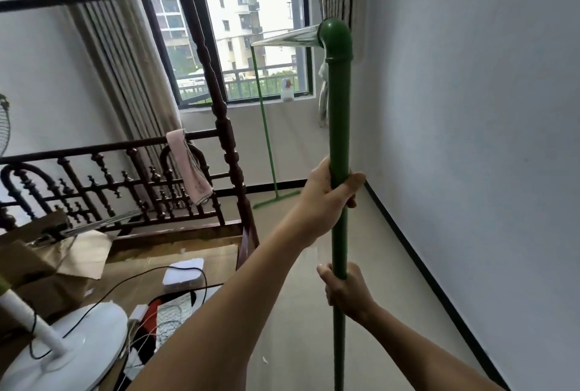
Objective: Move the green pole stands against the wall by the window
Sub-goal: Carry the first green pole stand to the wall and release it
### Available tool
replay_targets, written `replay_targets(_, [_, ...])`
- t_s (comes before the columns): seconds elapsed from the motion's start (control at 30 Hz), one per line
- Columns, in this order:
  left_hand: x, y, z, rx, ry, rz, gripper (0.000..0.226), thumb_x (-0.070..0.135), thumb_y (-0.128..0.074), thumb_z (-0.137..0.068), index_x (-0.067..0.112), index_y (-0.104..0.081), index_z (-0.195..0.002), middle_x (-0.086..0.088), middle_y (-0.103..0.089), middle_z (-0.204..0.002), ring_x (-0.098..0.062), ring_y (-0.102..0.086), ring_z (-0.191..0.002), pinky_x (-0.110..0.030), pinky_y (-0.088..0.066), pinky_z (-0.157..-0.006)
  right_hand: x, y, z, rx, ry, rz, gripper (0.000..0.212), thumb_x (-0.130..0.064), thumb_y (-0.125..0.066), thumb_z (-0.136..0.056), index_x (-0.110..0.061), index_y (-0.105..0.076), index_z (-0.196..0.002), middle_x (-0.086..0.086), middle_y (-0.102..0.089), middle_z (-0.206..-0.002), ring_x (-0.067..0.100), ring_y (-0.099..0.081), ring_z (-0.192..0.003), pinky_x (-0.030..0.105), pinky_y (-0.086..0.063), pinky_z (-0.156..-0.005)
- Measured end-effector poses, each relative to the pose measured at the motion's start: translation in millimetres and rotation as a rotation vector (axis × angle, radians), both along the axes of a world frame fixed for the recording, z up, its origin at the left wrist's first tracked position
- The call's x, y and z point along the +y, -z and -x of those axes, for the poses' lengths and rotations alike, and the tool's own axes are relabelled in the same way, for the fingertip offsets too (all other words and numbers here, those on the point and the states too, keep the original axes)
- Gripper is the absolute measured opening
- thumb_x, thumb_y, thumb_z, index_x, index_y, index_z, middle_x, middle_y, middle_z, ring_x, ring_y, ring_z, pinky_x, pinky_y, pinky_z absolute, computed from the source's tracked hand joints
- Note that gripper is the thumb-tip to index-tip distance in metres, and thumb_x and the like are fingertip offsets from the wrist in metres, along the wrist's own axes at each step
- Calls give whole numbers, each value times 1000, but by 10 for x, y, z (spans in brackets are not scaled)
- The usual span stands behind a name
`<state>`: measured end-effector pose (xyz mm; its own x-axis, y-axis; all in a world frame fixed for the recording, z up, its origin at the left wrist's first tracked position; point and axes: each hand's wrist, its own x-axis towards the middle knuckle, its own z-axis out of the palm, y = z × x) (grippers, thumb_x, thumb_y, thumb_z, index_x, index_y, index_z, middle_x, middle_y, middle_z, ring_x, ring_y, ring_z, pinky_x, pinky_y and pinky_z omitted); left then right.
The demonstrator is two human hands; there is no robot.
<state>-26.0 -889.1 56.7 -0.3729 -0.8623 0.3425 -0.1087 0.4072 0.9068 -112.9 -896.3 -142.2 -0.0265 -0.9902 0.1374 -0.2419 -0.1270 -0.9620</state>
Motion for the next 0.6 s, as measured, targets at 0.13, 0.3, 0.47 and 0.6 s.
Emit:
replay_targets(0.13, [-123,-34,241,-67,176,-1,9,19,-52,-93,12,-47,-97,-5,-54,-81,-16,-58,-76,-32,-54,-80,-36,-12,368,46,28,8,39,-28,-59,-87,-14,-56,-50,5,-58,-44,19,-58,-41,23,-52,-55])
replay_targets(0.3, [-256,-45,678,-133,378,26,19,19,-53,-93,12,-46,-110,-3,-59,-83,-16,-63,-81,-37,-56,-87,118,53,900,111,206,-59,35,-21,-69,-86,-6,-62,-55,15,-66,-55,23,-66,-53,18,-53,-56])
replay_targets(0.47, [-359,-43,1231,-198,552,69,28,19,-54,-92,12,-44,-118,-5,-62,-90,-26,-67,-93,-42,-55,-92,377,206,1398,203,463,-222,53,-50,-73,-73,-3,-53,-58,2,-54,-56,24,-59,-55,38,-54,-63])
replay_targets(0.6, [-405,20,1752,-191,611,125,27,17,-54,-92,8,-46,-116,-15,-66,-98,-26,-68,-92,-41,-56,-89,499,131,1721,268,676,-285,29,-51,-68,-79,-23,-60,-72,-3,-66,-69,20,-66,-70,38,-56,-73])
